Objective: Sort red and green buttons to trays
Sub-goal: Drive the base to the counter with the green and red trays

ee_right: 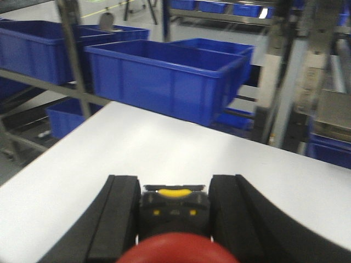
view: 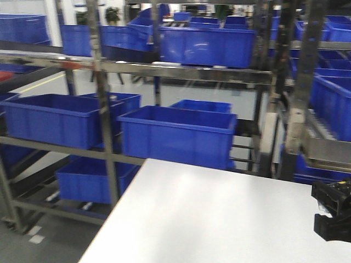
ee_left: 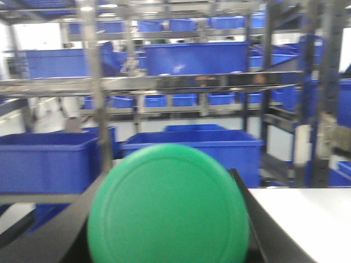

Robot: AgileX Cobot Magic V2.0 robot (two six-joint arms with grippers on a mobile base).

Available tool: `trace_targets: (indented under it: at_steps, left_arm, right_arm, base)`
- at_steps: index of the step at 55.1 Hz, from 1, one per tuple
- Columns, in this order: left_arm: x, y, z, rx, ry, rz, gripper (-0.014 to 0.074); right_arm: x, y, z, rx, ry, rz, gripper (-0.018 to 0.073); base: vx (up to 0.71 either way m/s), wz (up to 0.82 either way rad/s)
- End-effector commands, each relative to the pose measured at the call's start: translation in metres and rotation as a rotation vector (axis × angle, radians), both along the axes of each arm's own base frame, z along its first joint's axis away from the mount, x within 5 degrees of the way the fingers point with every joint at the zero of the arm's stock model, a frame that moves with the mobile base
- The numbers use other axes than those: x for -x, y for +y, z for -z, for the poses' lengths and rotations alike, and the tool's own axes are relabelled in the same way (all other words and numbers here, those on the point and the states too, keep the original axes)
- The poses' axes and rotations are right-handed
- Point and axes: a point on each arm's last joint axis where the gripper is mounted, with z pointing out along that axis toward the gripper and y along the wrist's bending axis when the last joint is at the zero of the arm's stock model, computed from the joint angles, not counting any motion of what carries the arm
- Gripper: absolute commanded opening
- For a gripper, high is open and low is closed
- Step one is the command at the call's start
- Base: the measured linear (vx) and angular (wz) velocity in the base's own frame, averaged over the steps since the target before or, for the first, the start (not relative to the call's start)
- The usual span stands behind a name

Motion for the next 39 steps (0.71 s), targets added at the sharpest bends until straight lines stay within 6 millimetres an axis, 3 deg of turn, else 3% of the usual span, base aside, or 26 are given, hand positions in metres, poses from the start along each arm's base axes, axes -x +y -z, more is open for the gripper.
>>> trace_targets:
  at_steps: [1, 39]
  left_arm:
    - [0.0031, -0.0033, -0.0190, 0.040, -0.104, 0.041, 0.0000]
    - [0.0035, -0.0031, -0.0190, 0.040, -0.102, 0.039, 0.0003]
  right_arm:
    - [0.0012, 0.0030, -0.0183, -0.007, -0.110, -0.040, -0.0009]
    - [0.0012, 0.0030, -0.0183, -0.007, -0.110, -0.040, -0.0009]
  base:
    - [-0.13, 0.56]
    - [-0.07, 0.54]
